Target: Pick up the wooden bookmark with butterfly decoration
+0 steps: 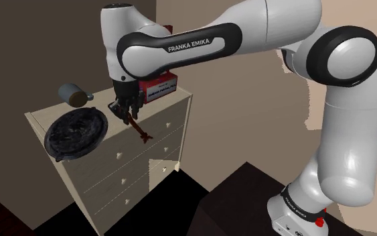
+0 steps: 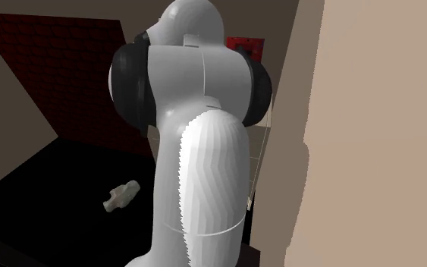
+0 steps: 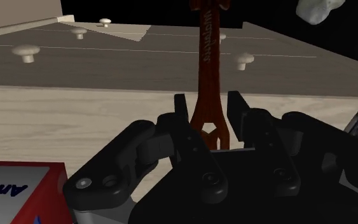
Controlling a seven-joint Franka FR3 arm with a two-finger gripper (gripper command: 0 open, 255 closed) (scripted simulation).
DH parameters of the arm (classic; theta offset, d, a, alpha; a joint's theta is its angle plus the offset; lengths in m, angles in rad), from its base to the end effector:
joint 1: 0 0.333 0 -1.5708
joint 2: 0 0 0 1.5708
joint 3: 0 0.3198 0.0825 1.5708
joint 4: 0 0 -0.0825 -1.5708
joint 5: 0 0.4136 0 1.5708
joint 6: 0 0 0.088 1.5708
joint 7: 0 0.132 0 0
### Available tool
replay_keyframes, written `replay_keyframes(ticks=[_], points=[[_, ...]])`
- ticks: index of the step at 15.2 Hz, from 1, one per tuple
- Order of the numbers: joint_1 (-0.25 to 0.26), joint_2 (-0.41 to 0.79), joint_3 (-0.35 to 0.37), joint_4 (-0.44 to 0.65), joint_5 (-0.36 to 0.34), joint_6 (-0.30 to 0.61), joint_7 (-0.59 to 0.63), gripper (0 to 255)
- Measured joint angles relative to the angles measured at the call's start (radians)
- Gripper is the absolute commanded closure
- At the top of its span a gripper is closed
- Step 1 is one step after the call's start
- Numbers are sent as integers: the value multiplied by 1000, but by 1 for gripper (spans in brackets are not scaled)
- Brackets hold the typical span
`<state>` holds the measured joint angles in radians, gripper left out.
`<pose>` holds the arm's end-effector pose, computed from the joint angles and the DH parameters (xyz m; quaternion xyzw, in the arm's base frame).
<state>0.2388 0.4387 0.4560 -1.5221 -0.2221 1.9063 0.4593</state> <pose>0.5778 0.4033 0.3952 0.9906 0.1360 0.0025 0.0109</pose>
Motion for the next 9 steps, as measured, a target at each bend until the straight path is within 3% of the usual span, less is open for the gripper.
replay_keyframes(ticks=[9], points=[[5, -16, 6, 97, 11, -110, -13, 255]])
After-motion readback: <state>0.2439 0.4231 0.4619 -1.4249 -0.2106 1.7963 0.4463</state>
